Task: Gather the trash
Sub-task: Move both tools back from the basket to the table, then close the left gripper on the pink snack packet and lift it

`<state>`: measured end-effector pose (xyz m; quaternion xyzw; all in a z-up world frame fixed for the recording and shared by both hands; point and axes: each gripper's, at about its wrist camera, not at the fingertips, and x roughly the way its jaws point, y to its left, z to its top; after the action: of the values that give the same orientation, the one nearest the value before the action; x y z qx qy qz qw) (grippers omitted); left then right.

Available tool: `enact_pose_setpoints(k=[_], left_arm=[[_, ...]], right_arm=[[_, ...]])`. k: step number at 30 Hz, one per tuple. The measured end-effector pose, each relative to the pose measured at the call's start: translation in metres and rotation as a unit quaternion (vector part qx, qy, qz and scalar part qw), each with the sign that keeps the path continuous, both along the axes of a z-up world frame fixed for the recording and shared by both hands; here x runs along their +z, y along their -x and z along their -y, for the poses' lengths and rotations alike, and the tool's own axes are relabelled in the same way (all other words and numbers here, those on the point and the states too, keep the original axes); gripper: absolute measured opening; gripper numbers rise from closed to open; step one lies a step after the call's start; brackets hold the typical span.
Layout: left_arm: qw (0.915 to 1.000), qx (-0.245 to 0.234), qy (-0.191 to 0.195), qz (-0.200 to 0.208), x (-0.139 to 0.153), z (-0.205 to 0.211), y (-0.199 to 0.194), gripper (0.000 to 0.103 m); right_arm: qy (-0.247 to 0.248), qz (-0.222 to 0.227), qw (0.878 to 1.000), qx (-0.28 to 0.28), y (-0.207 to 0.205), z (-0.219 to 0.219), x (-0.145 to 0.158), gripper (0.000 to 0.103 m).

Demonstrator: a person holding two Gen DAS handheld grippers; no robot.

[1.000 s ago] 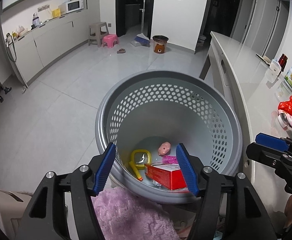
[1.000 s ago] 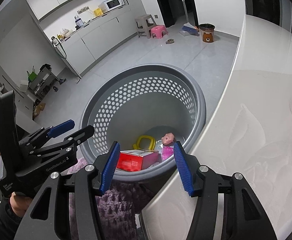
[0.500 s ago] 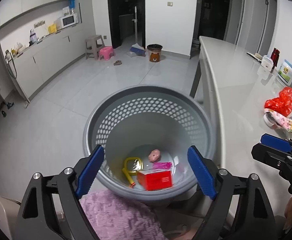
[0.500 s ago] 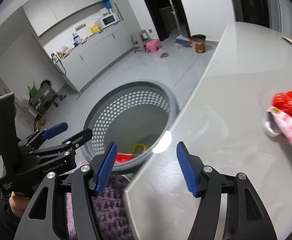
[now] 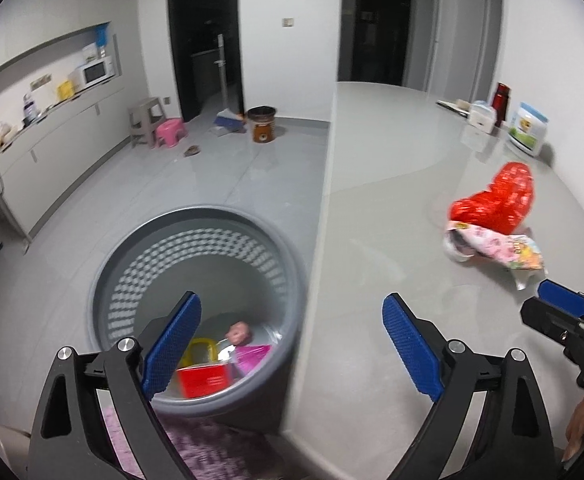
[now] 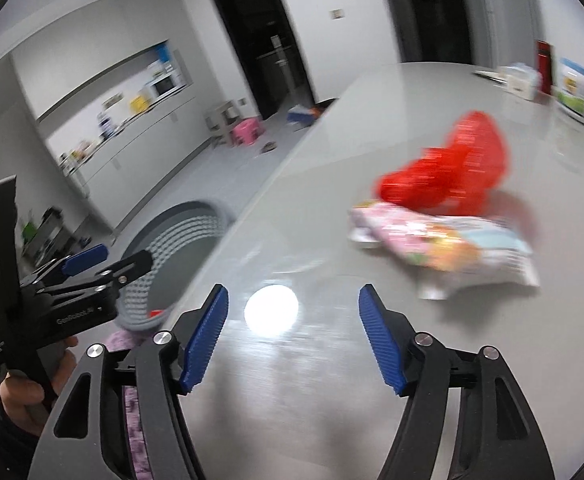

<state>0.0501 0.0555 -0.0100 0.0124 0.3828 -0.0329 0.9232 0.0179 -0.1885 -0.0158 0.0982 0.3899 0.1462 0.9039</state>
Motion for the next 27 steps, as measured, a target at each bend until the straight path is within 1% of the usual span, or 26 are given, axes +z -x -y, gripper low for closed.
enact_pose_setpoints(k=[4, 7, 11, 14, 20, 24, 27], left_arm=[[0.9998, -0.02, 0.004, -0.001, -0.002, 0.032, -0.006, 0.091], [0.9995, -0.032, 0.006, -0.007, -0.007, 0.055, -0.012, 0.091], [0.9991, -0.037, 0.011, -0.018, -0.013, 0.075, -0.019, 0.091], [0.999, -0.037, 0.012, -0.022, -0.016, 0.084, -0.023, 0.091], [0.9989, -0.034, 0.013, -0.03, -0.022, 0.095, -0.03, 0.091], [0.9989, -0.03, 0.011, -0.034, -0.025, 0.097, -0.034, 0.091], [0.999, -0.024, 0.01, -0.036, -0.027, 0.096, -0.036, 0.091]], right_arm=[[0.017, -0.001, 0.999, -0.046, -0.001, 0.041, -0.003, 0.066], [0.027, -0.003, 0.998, -0.065, -0.008, 0.062, -0.006, 0.066], [0.031, -0.003, 0.996, -0.082, -0.013, 0.086, -0.007, 0.066], [0.042, -0.006, 0.995, -0.094, -0.026, 0.102, -0.008, 0.066], [0.086, -0.01, 0.991, -0.102, -0.05, 0.104, -0.008, 0.066], [0.111, -0.014, 0.99, -0.087, -0.058, 0.093, -0.016, 0.066], [0.127, -0.017, 0.99, -0.066, -0.056, 0.078, -0.022, 0.066]])
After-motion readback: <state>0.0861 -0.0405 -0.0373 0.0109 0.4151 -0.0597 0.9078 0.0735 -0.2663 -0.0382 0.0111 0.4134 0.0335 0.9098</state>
